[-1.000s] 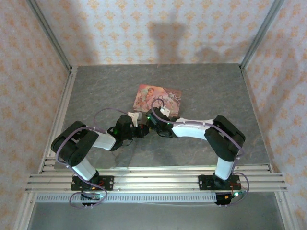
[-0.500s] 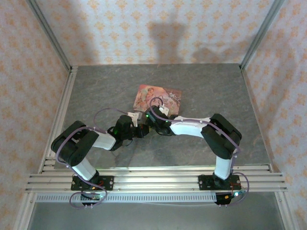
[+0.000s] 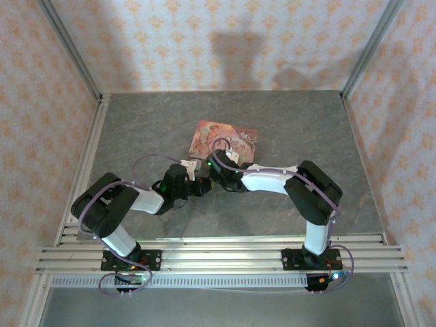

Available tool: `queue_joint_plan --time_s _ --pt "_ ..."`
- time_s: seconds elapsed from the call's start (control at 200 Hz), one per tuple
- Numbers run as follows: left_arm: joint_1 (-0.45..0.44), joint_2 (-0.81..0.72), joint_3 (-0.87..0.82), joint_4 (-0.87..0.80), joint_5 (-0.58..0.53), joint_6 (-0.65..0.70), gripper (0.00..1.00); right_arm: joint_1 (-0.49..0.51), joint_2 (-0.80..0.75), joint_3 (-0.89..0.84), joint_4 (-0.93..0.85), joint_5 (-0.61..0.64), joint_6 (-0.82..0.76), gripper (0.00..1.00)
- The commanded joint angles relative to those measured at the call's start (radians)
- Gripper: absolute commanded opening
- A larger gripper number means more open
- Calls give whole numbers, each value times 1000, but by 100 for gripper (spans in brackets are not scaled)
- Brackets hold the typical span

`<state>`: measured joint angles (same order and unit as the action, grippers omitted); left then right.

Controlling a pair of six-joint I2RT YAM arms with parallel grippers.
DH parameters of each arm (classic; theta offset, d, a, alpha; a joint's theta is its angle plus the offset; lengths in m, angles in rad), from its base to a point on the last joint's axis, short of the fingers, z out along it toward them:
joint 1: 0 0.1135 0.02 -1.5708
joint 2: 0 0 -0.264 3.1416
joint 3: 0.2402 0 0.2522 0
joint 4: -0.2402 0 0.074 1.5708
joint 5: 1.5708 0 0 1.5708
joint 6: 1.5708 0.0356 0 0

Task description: Unlock the padlock with the key

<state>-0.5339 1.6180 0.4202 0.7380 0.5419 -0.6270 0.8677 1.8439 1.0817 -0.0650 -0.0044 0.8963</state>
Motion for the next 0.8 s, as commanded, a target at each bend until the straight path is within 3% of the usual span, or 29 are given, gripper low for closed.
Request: queue_joint_plan --time_s 0.0,0.12,0.305,0.535,0.796 --pt "8 -77 -10 -18 -6 38 9 -1 -3 0 -13 -2 -31 0" --pt "9 -146 -17 -106 -18 74 25 -5 -31 -23 12 -15 -45 0" --pt "8 -257 -41 -222 -42 118 40 -22 -83 -72 59 -55 -64 0" --pt "16 -303 -57 -207 -48 36 43 -56 -115 -157 199 -180 11 0" --pt "16 -151 -46 -43 -69 -63 36 -75 -117 -257 404 -267 77 0"
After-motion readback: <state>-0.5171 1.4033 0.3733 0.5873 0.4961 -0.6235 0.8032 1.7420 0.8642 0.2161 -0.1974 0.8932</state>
